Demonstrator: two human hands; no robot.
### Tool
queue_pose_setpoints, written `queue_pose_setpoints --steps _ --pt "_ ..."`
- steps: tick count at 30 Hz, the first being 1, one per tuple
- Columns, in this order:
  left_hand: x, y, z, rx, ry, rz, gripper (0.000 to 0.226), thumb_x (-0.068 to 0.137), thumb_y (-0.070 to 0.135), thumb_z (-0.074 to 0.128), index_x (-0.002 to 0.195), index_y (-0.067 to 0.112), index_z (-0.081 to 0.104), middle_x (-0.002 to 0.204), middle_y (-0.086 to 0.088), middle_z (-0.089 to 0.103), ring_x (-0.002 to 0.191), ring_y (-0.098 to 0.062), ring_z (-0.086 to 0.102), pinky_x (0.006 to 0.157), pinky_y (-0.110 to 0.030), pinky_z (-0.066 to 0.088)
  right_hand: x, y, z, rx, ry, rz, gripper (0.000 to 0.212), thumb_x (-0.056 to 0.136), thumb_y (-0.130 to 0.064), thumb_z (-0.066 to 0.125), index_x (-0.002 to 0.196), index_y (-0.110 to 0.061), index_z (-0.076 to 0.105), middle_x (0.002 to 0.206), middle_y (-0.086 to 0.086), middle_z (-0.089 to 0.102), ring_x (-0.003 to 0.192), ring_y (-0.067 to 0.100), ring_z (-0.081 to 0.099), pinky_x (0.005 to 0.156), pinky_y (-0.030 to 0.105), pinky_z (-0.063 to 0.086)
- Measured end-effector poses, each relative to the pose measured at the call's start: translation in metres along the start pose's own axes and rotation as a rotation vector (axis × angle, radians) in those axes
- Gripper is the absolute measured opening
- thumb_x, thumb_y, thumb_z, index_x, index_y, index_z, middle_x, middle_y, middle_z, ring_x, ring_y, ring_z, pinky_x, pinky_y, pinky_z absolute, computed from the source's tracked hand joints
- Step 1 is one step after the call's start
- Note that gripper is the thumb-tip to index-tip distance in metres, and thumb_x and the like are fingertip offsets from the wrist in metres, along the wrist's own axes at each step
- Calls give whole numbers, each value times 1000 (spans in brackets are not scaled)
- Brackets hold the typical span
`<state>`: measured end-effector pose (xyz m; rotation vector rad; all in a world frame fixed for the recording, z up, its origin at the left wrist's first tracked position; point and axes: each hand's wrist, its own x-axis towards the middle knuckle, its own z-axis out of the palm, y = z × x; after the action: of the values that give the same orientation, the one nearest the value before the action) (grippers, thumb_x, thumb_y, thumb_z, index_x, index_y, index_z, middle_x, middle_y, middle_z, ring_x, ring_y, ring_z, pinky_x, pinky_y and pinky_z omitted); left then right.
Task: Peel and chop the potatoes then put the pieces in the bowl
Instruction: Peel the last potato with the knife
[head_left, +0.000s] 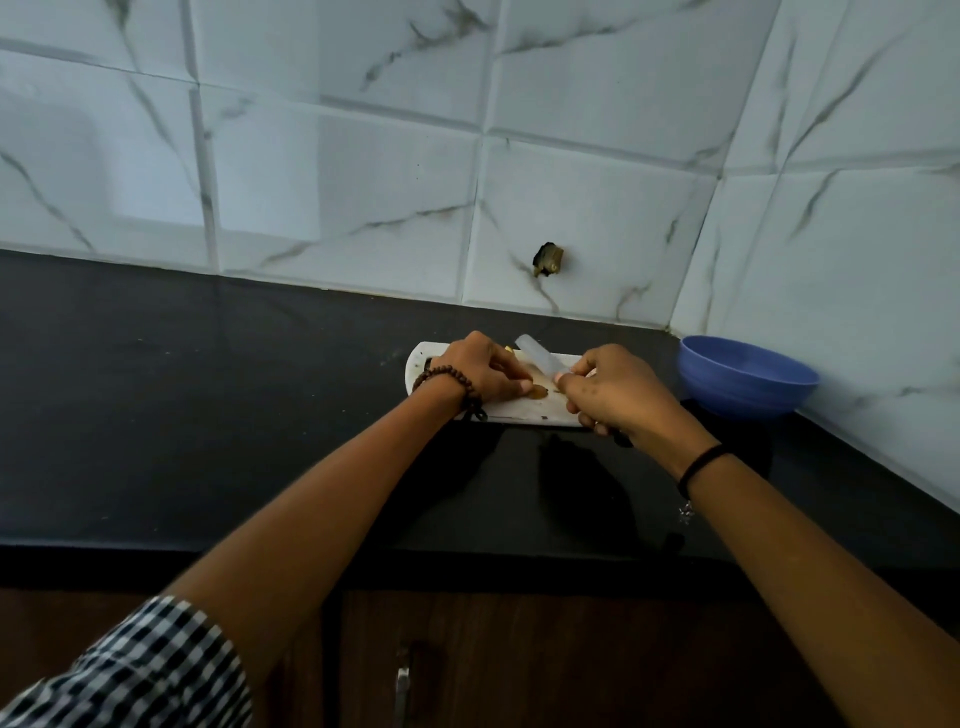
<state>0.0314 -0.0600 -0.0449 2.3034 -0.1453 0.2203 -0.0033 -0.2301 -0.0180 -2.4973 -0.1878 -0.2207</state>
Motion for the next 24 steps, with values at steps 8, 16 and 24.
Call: queue_pose_setpoints --steps 8,16,24 --pt "-6 4 -1 89 45 30 12 72 42 79 65 38 70 85 6 74 89 -12 63 85 -32 52 -14 -2 1 -223 -6 -70 22 96 -26 55 103 -10 69 90 12 67 70 28 70 59 37 58" --pt "-6 4 1 92 70 20 9 72 41 79 69 34 73 70 9 67 76 -12 58 80 -34 51 -20 -3 7 -254 17 -89 29 98 -31 52 110 -8 66 101 12 65 83 28 67 67 34 55" --pt "-3 4 2 170 143 11 13 75 49 74 70 37 71 79 14 68 94 -10 53 107 -47 23 -23 -10 12 -278 43 -96 28 100 -25 49 105 -3 64 100 15 63 95 30 60 67 28 36"
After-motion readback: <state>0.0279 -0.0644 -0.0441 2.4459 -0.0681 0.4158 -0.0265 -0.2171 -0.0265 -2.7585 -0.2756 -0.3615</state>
